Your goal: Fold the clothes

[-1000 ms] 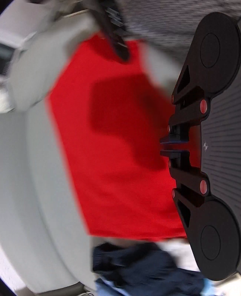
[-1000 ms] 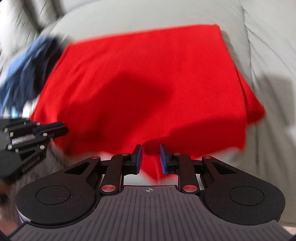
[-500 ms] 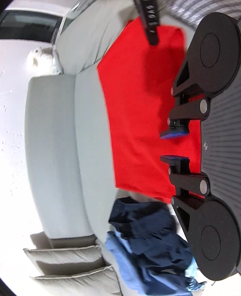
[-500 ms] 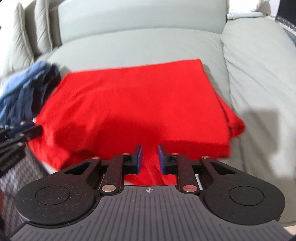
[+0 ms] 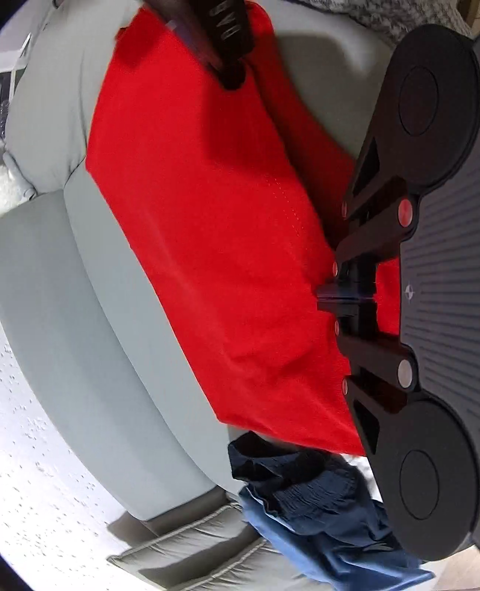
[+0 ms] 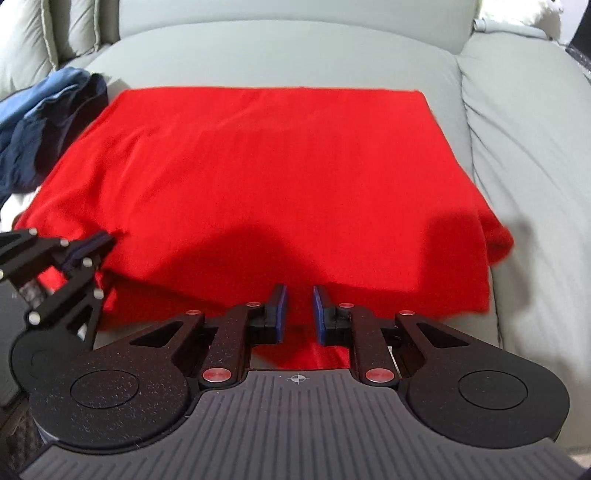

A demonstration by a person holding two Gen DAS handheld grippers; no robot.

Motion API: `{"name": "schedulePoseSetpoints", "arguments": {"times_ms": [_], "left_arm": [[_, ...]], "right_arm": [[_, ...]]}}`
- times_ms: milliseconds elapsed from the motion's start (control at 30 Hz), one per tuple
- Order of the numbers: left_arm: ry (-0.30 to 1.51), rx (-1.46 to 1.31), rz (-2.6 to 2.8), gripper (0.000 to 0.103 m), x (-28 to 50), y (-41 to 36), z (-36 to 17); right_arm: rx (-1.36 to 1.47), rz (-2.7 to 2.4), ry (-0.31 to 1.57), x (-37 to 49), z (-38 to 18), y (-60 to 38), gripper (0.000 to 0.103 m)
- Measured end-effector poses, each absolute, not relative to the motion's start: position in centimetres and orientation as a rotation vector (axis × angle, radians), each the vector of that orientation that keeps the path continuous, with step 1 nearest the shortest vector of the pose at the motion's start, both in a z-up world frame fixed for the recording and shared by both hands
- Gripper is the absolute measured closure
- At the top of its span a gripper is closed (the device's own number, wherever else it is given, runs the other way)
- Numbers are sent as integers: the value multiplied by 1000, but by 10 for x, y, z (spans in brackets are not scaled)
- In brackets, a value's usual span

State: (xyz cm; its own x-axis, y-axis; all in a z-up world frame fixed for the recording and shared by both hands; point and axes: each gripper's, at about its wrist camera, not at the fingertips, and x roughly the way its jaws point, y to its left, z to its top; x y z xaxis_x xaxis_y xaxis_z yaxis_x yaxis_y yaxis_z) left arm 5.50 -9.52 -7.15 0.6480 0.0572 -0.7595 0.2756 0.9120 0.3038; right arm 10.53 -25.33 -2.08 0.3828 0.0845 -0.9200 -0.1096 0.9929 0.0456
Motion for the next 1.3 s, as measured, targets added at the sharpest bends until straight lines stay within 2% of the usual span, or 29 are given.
{"name": "schedulePoseSetpoints", "arguments": {"times_ms": [67,167,333,733,1000,1167,1300], "left_arm": [[878,345,-122,103,55,-86,-62],[890,248,-88,83,48,-70,-46],[919,154,-17,83,48,-56,-33],[946,92,-4,78,55,-51,-14],[951,107,-31,76,61,-63,-14],[890,127,-81,76,73,-89,-11],[855,147,-136,76,87,-122,-18]], "right_arm": [[-17,108,1174,96,-16,-255,83],[51,108,1180,81,-8,-264,80],[184,115,1148,62,5,-287,79],[145,112,1135,62,7,-288,77],[114,108,1122,69,8,-291,69],[85,76,1072,85,16,-309,69],[49,34,1012,114,23,-324,77]]}}
